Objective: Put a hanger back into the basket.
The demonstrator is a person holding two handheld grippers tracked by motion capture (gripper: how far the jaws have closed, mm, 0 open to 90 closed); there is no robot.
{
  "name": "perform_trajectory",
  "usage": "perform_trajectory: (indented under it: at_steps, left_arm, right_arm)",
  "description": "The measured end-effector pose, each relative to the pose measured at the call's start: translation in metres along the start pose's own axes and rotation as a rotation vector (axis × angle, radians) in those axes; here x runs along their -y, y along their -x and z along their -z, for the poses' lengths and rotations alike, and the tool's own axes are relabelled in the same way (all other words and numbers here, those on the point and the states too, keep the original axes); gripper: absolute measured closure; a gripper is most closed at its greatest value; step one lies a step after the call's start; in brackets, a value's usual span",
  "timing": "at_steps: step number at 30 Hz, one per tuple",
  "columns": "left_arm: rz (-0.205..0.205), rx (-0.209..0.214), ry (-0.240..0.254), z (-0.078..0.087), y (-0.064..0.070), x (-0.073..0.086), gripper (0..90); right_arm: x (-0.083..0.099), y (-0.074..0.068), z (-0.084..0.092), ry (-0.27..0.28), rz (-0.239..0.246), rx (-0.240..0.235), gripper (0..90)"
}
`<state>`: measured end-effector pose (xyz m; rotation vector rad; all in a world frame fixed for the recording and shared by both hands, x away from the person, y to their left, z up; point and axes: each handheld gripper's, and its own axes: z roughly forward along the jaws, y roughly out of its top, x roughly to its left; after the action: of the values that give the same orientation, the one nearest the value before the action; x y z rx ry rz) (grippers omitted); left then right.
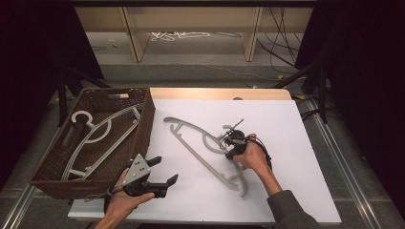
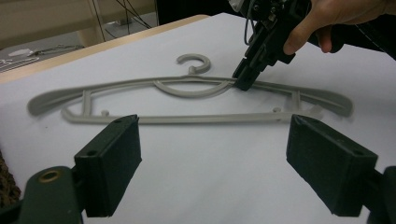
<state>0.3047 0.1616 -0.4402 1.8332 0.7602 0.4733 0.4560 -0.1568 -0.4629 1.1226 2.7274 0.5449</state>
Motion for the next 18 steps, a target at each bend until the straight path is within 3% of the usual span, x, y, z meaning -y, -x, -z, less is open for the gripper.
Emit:
perform_trajectory:
  at_steps: [3,12,13,18]
  left_arm:
    - [-0.002,0.001,-0.002,0.0001,0.0001,0.0002,17.6]
    - [0.009,0.003,-0.004,-0.0006,0.0004,0.0010,17.6]
    - [-0.007,0.002,-0.007,-0.0004,-0.0004,0.0008,17.6]
    - [-0.008,0.007,-0.007,-0.0014,-0.0001,0.0013,17.6]
  right_arm:
    - [0.0005,0.0026,0.0004,0.001,-0.012,-0.008,81.4]
    - [-0.0003,-0.0006,0.0014,-0.008,0.061,0.007,81.6]
    - [-0.0006,-0.0011,0.0012,-0.008,0.076,0.011,81.6]
    - [0.0019,-0.0034,0.0048,-0.027,0.137,0.038,81.7]
